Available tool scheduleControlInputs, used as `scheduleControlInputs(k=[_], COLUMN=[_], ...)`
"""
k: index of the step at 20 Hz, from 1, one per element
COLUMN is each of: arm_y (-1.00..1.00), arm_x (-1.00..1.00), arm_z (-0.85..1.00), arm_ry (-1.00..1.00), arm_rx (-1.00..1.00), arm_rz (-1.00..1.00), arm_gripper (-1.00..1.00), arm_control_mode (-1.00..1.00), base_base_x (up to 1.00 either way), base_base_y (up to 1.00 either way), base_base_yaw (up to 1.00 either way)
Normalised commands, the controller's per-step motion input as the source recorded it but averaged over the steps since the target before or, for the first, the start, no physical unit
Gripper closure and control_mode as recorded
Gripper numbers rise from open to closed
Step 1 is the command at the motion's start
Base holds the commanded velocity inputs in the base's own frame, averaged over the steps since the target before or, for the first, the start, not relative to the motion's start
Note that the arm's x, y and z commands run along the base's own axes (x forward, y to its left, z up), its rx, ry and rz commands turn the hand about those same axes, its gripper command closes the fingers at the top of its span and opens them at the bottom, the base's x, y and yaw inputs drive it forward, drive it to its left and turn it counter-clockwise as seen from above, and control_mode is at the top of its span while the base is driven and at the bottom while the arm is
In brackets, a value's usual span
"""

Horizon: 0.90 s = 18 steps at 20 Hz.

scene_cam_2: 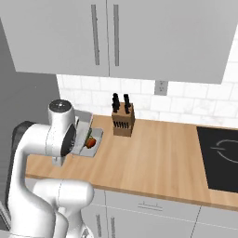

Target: Take the meat container that has the fish and place it on the second highest rack of the freezer. Then take the vegetable container that has the bell pepper and cucumber and place it on the highest rack of the freezer.

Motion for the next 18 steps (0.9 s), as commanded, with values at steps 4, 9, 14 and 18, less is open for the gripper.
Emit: scheduleControlInputs(k=[4,9,14,18], arm_y=[0.0,-0.01,-0.01,0.0], arm_x=[-0.44,-0.14,0.0,0.0], arm_z=[0.07,0.22,-0.07,-0.06], arm_ry=[-0.01,0.06,0.1,0.0], arm_rx=[-0.04,-0.19,-0.08,0.0], arm_rz=[-0.05,-0.08,0.0,0.0], arm_gripper=[1.0,1.0,1.0,1.0], arm_control_mode=[-1.0,-1.0,-1.0,-1.0], base_base_x=[0.0,0.0,0.0,0.0], base_base_y=[0.0,0.0,0.0,0.0], base_base_yaw=[0.0,0.0,0.0,0.0])
